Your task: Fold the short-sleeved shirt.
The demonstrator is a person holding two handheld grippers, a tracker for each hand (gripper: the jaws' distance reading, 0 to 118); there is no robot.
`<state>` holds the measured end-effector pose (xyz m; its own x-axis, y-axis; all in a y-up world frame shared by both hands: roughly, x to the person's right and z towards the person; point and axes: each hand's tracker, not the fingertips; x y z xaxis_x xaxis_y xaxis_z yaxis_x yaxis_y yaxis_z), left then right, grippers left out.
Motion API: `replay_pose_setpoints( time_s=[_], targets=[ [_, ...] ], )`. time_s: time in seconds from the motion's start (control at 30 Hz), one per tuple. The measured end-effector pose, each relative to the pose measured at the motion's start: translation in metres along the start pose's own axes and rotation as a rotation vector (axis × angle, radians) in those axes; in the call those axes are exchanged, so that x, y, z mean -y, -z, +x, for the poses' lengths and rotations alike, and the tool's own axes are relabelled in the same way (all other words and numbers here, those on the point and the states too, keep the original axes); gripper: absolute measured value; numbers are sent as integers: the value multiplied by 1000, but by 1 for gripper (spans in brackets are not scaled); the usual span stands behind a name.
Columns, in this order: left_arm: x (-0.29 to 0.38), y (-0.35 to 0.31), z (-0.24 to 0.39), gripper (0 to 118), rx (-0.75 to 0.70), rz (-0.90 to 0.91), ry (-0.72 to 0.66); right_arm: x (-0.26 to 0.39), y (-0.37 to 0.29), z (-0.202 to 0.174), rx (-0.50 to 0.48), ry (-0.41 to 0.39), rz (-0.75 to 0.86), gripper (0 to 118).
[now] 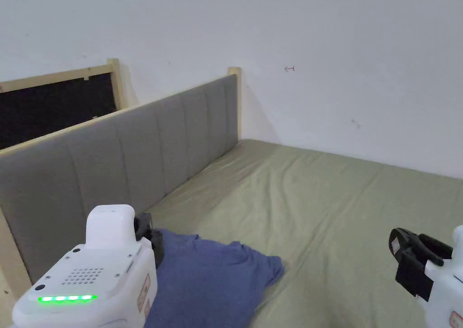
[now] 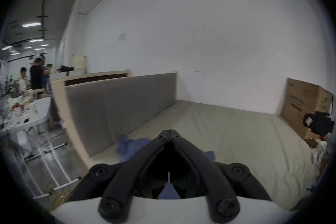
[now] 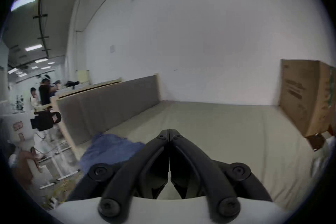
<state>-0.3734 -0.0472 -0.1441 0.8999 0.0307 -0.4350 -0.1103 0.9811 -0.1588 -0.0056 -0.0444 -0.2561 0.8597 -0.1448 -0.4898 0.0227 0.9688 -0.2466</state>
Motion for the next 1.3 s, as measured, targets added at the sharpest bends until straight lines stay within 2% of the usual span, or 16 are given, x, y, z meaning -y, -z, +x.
replay_pose_setpoints(
  time_s=[0.13, 0.23, 0.4, 0.43, 0.47, 0.5, 0.53, 0.6, 0.77, 0.97, 1.03, 1.07, 1.1, 1.13, 1.2, 1.3],
  targets=[
    [3, 27, -20, 0, 13, -98, 10, 4, 15, 4, -30, -3, -82, 0],
    [14, 113, -27, 0, 204, -523, 121, 11, 13, 16, 6, -69, -160, 0],
    [79, 210, -33, 3, 326, -950, -76, 27, -2, 45, 79, -81, -257, 0],
    [90, 223, -31, 18, 297, -978, -77, 32, -5, 54, 94, -74, -275, 0],
    [98, 234, -29, 46, 263, -989, -59, 36, -6, 59, 112, -68, -290, 0],
    [107, 245, -26, 99, 217, -1012, -18, 38, -8, 65, 130, -61, -306, 0],
    [118, 248, -21, 118, 196, -1035, 14, 40, -11, 69, 146, -53, -318, 0],
    [137, 256, -16, 113, 216, -1037, 19, 42, -16, 77, 175, -33, -333, 0],
    [191, 272, -4, 118, 196, -1073, 138, 45, -20, 98, 220, 10, -355, 0],
    [183, 270, -7, 118, 184, -1017, 135, 49, -18, 109, 247, 51, -363, 0],
    [170, 257, -2, 100, 203, -975, 188, 49, -18, 110, 228, 77, -369, 0],
    [163, 252, -7, 78, 224, -922, 221, 49, -18, 110, 221, 83, -367, 0],
    [157, 242, -8, 39, 247, -869, 249, 46, -19, 101, 218, 80, -363, 0],
    [153, 235, -8, 12, 247, -835, 283, 46, -20, 99, 216, 79, -359, 0],
    [139, 202, -9, 3, 210, -797, 332, 46, -20, 97, 206, 81, -354, 0],
    [109, 175, -19, 2, 267, -745, 198, 44, -24, 97, 180, 96, -358, 0]
  ],
)
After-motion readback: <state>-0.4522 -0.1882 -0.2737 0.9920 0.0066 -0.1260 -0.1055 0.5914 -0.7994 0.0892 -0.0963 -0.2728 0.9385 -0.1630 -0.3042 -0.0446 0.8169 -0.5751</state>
